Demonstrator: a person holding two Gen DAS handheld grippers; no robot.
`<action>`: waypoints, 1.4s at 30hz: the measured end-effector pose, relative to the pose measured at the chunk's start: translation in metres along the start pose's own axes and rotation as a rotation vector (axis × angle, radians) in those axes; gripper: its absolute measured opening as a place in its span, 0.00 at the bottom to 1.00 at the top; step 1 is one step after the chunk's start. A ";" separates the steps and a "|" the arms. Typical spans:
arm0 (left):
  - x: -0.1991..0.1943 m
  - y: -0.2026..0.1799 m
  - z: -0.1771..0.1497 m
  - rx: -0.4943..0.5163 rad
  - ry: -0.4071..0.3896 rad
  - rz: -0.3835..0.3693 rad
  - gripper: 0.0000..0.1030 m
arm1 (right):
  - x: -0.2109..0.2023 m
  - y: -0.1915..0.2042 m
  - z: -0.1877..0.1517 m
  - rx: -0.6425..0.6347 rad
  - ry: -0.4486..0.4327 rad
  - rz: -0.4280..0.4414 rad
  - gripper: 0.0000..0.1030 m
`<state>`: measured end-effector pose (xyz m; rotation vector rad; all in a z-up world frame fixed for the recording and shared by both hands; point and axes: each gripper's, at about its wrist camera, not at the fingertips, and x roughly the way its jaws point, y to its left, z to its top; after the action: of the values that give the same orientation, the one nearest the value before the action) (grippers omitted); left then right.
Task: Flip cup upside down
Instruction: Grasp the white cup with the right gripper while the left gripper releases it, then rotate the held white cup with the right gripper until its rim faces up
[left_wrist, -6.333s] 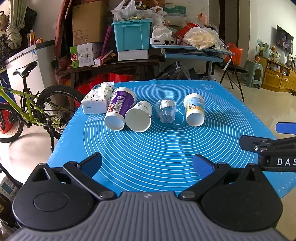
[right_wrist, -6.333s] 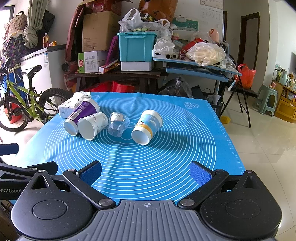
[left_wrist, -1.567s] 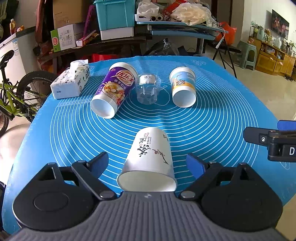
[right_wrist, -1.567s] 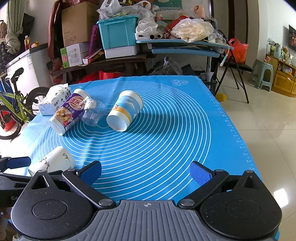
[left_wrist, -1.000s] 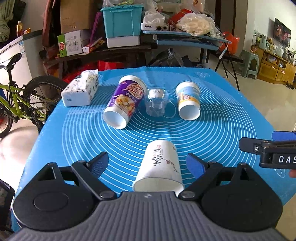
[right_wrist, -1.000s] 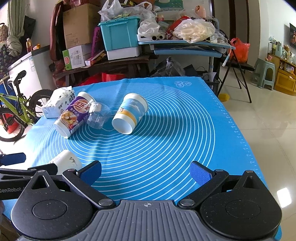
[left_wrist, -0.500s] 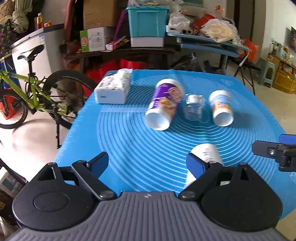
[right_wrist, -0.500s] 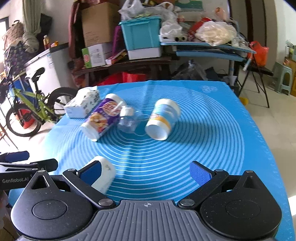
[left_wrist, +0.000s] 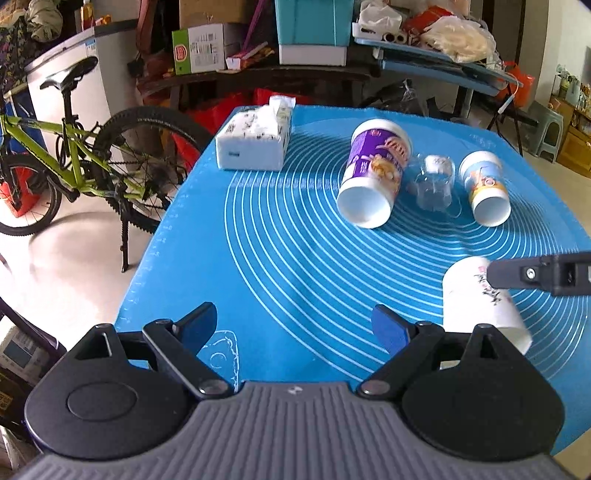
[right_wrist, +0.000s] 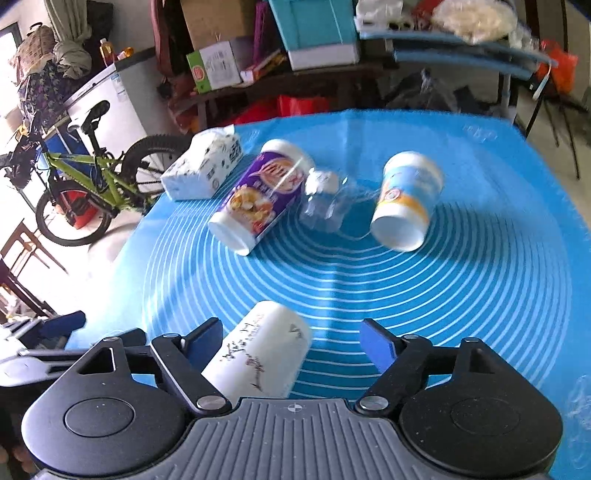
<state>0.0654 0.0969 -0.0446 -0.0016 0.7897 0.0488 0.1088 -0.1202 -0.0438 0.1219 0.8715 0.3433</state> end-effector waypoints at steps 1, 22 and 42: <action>0.002 0.000 0.000 0.001 0.003 -0.002 0.87 | 0.005 0.000 0.001 0.007 0.010 0.000 0.76; 0.013 0.005 -0.002 -0.011 0.012 -0.044 0.87 | 0.056 0.010 0.015 0.115 0.184 0.070 0.61; 0.005 0.000 -0.001 -0.020 -0.007 -0.061 0.87 | 0.029 0.023 0.009 0.005 0.024 0.067 0.58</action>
<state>0.0684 0.0969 -0.0485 -0.0442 0.7813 -0.0015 0.1270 -0.0886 -0.0533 0.1519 0.8936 0.4057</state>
